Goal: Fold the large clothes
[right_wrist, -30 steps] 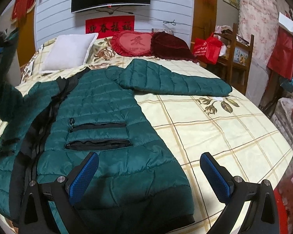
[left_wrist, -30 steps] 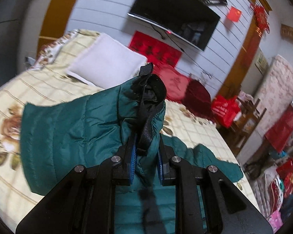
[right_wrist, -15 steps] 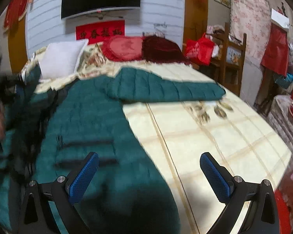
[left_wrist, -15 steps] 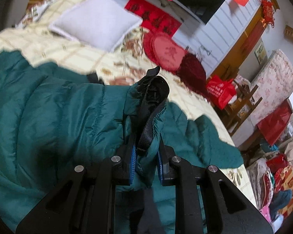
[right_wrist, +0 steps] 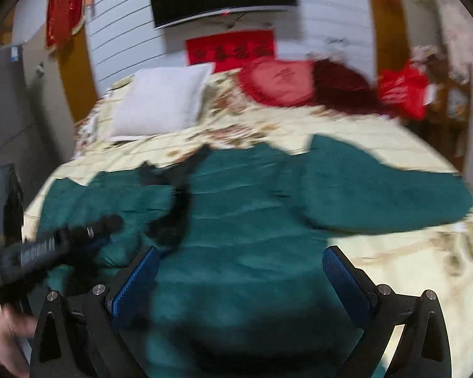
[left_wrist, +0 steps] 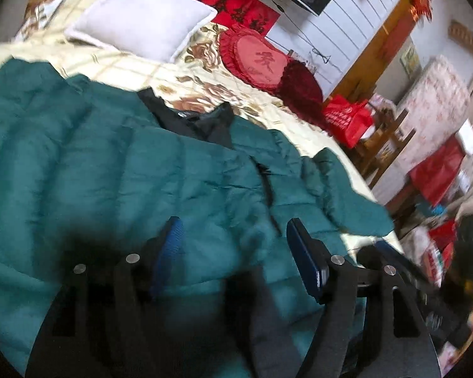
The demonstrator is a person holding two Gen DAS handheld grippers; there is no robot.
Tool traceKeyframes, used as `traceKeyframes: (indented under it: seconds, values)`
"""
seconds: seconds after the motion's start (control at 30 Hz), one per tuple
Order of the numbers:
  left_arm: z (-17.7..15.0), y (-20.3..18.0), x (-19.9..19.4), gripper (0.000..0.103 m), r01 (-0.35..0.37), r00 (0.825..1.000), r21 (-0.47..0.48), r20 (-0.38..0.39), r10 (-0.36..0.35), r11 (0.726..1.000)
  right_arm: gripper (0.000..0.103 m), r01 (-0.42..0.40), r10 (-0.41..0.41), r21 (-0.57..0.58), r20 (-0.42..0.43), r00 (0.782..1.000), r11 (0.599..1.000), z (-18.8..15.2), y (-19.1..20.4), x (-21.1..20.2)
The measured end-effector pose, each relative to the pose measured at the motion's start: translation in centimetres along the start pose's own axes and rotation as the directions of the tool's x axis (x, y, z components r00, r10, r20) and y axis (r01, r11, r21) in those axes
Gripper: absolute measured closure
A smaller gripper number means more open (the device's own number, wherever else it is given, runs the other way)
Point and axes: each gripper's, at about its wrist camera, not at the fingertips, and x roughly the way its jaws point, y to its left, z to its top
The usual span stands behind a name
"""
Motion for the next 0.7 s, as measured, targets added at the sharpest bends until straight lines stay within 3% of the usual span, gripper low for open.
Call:
traceKeyframes:
  seconds: [0.13,0.23,0.33,0.37,0.4,0.43,0.47,0.5,0.57,0.7]
  values:
    - [0.5,3.5,-1.1,0.035,-0.038,0.999,-0.061,0.013,0.039,0.997,0.0,-0.158,0.164,0.084,-0.069,0.984,0.984,1.0,1.6,4.5]
    - [0.7,5.8,-2.1,0.035,-0.054,0.998,-0.12,0.024,0.058,0.991,0.001,-0.256,0.27,0.117,-0.13,0.954,0.96,1.3,3.4,8.0]
    - [0.6,6.9,-3.4,0.035,-0.084,0.995,-0.117,0.044,0.09,0.99,0.009,-0.253,0.294,0.191,-0.232,0.927,0.948,0.8,4.1,11.4]
    - [0.7,7.2,-3.7,0.035,-0.094,0.994,-0.119,0.049,0.1,0.988,0.011,-0.289,0.345,0.239,-0.243,0.907,0.927,0.6,4.2,12.2]
    - [0.7,7.5,-4.1,0.035,-0.103,0.993,-0.118,0.054,0.11,0.988,0.025,-0.292,0.349,0.245,-0.232,0.908,0.924,0.5,4.4,12.3]
    - [0.7,7.8,-4.5,0.035,-0.119,0.99,-0.113,0.062,0.126,0.986,0.058,-0.306,0.358,0.239,-0.217,0.908,0.922,0.5,4.7,12.3]
    - [0.6,8.1,-4.8,0.035,-0.128,0.988,-0.11,0.067,0.136,0.986,0.07,-0.347,0.401,0.246,-0.218,0.89,0.905,0.5,5.0,12.4]
    - [0.7,8.4,-5.4,0.035,-0.141,0.986,-0.111,0.076,0.15,0.984,0.08,-0.352,0.406,0.249,-0.219,0.887,0.903,0.6,5.0,12.4]
    - [0.9,9.0,-6.0,0.035,-0.161,0.981,-0.117,0.09,0.172,0.98,0.085,-0.347,0.381,0.199,-0.166,0.91,0.916,1.1,4.7,11.2]
    - [1.5,11.0,-7.3,0.035,-0.213,0.967,-0.153,0.111,0.231,0.965,0.087,-0.212,0.226,0.142,-0.094,0.969,0.967,3.3,1.5,8.6]
